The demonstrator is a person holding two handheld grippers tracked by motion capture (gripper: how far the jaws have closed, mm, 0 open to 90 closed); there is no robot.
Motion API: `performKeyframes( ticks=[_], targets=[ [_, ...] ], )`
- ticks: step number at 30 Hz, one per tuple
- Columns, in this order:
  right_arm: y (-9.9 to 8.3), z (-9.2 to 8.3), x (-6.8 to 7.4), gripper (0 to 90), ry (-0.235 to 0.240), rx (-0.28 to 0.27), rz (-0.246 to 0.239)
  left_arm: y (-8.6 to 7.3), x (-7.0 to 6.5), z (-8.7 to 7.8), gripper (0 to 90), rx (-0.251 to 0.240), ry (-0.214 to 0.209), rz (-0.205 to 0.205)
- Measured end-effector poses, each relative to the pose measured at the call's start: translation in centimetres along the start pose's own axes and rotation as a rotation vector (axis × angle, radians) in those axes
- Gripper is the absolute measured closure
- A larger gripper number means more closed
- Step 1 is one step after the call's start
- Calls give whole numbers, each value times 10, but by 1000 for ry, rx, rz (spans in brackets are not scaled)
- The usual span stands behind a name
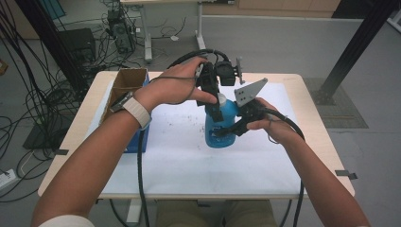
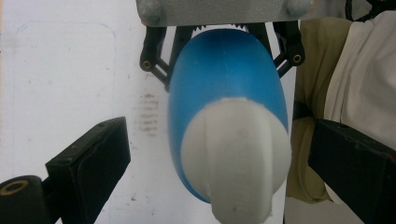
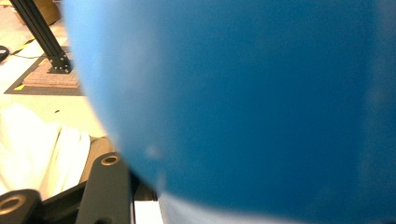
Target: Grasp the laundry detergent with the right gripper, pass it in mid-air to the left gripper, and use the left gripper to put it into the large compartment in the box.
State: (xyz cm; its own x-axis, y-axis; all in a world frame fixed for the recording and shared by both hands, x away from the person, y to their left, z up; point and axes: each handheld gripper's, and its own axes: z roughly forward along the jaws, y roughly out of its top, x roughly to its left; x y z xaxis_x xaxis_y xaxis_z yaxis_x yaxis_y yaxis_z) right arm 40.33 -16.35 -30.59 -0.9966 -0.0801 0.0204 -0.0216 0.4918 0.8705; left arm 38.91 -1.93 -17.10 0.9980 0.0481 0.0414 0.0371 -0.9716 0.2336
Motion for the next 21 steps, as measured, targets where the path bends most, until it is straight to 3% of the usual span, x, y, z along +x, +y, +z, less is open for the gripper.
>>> performKeyframes(
  ticks=[21],
  targets=[
    [0,-1,1,434,4,3,1,0,-1,0,61,5,8,-1]
  ],
)
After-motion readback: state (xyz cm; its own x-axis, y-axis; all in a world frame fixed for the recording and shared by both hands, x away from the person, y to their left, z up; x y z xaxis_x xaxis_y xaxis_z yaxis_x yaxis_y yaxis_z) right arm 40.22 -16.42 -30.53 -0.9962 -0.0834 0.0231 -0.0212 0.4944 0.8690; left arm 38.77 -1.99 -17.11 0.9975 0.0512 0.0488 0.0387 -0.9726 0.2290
